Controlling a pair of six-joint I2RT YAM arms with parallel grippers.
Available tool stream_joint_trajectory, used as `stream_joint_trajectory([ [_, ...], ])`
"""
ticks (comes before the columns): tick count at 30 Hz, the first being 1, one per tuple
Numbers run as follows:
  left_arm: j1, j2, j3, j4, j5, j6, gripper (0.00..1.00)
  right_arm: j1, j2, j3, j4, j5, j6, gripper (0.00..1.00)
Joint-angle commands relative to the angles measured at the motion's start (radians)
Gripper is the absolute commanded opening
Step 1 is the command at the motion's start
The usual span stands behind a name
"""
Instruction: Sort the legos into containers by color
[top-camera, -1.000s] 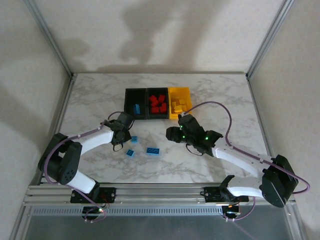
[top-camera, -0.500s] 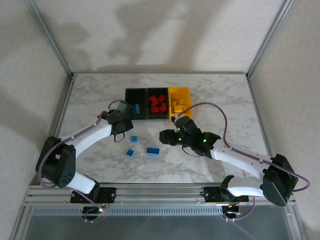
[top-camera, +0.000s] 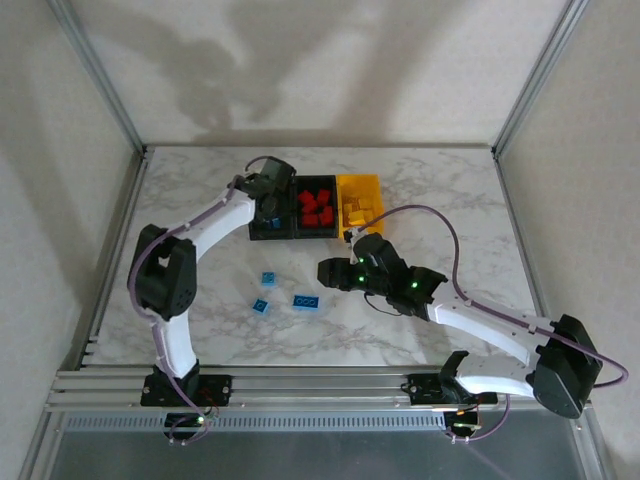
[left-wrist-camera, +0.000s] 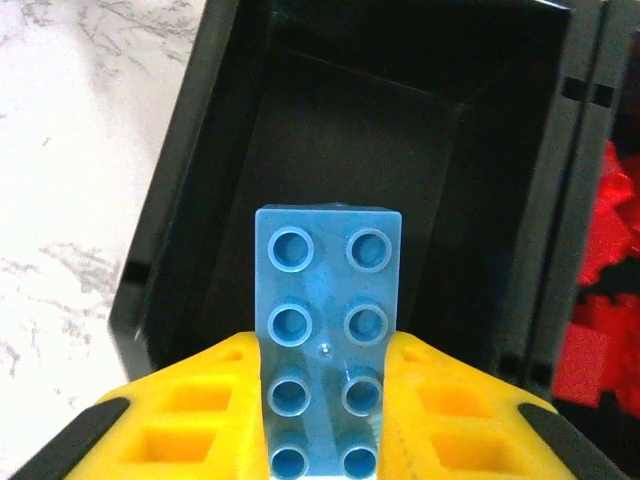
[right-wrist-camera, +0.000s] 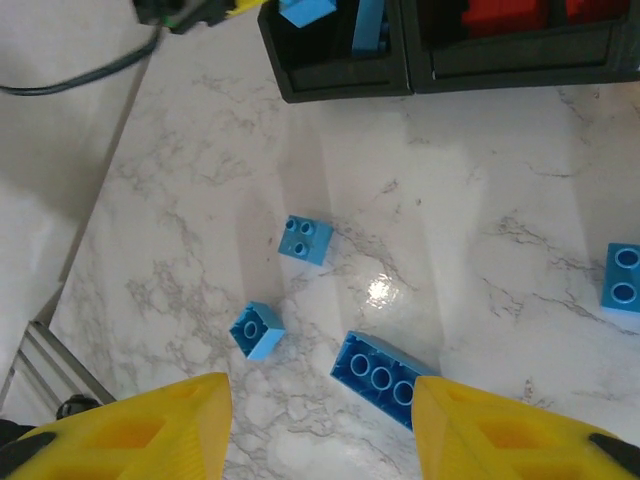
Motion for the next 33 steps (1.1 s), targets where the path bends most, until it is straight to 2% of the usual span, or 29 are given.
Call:
stream_joint_trajectory([
  [1,0.012,0.05,0.075,-0.095,-0.078,0.044,0.21,0.013,-0.025,-0.014,0.0,0.026,0.02,0.5],
  [6,0.015,0.106,0.126,-0.117,-0.111,0.054,0.26,0.014,-0.023,-0.011,-0.002,0.031,0.021,0.5],
  [12,0.014,0.102,0.137,-0.123,-0.114,0.055,0.52,0.014,-0.025,0.0,-0.016,0.039,0.018,0.51],
  [20,-0.003,-0.002,0.098,-0.116,-0.071,0.056,0.55,0.016,-0.03,0.018,-0.052,0.057,0.001,0.51],
  [23,-0.021,-0.103,0.021,-0.092,-0.028,0.056,0.57,0.016,-0.037,0.028,-0.089,0.074,-0.005,0.52],
  [29,-0.038,-0.316,-0.217,-0.036,0.138,0.08,0.64,0.014,-0.061,0.015,-0.142,0.066,-0.021,0.56],
  [33,-0.054,-0.405,-0.36,-0.034,0.181,0.077,0.66,0.014,-0.071,-0.005,-0.146,0.027,-0.054,0.58],
])
